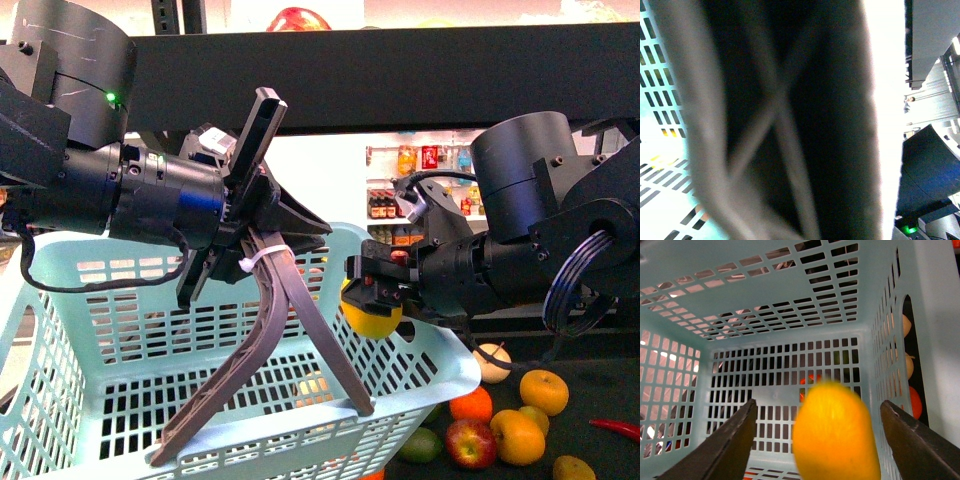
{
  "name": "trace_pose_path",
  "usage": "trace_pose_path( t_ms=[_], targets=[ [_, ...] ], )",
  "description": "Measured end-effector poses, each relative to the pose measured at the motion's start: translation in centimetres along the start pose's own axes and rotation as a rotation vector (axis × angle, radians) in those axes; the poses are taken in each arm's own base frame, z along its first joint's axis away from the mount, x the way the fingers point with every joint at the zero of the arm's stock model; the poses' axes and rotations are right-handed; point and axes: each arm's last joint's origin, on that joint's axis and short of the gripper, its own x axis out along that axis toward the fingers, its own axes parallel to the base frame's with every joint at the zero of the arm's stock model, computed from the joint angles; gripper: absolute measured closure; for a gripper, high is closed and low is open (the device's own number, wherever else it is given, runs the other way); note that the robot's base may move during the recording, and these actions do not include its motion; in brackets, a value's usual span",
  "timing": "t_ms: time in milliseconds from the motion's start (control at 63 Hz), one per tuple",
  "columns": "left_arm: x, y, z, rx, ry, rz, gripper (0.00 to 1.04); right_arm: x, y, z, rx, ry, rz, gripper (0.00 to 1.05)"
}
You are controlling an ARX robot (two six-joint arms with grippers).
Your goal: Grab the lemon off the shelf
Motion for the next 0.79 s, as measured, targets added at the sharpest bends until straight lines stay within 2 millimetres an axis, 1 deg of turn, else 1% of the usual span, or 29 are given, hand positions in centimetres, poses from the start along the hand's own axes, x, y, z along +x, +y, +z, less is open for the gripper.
trace_pose_path(
  t_ms=[127,159,254,302,413,445,540,603,667,715,762,794],
  targets=[
    [0.0,0.1,0.0,-0.007,0.002,0.0,0.93,-0.2,-0.4,0.3,0.002,-0.018,-0.002,0.08],
    [0.1,0.1,-0.1,-0.006,0.005,-0.001,0.93,-0.4,-0.6,0.5,0.006,-0.025,-0.003,0.06],
    [0.1,0.1,-0.1,-0.006,0.003,0.002,0.93,-1.4,-1.5,1.8,0.013,-0.085,-0.02,0.08],
    [0.1,0.1,-0.1,-0.006,0.001,0.004,0.93,-2.2,-2.3,2.7,0.024,-0.127,-0.036,0.07],
    [0.1,0.2,0.0,-0.003,0.0,0.005,0.93,-5.2,-5.1,5.2,0.041,-0.237,-0.119,0.07],
    [0.1,0.2,0.0,-0.004,0.0,0.005,0.93,-5.7,-5.6,5.6,0.042,-0.25,-0.135,0.07],
    [0.1,0.1,-0.1,-0.005,0.003,0.002,0.93,-7.3,-8.3,5.9,0.048,-0.267,-0.234,0.07],
    [0.1,0.1,-0.1,-0.003,0.003,0.002,0.93,-7.8,-10.2,5.2,0.055,-0.241,-0.301,0.07],
    [0.1,0.1,-0.1,-0.004,0.003,0.002,0.93,-7.6,-11.9,3.7,0.058,-0.191,-0.355,0.07],
    [0.1,0.1,-0.1,-0.004,0.003,0.002,0.93,-7.2,-13.0,2.1,0.067,-0.138,-0.395,0.07],
    [0.1,0.1,-0.1,-0.004,0.003,0.002,0.93,-6.2,-14.3,-0.7,0.085,-0.052,-0.436,0.07],
    [0.1,0.1,-0.1,-0.003,0.003,0.002,0.93,-5.9,-14.7,-1.6,0.089,-0.024,-0.449,0.07]
  ],
)
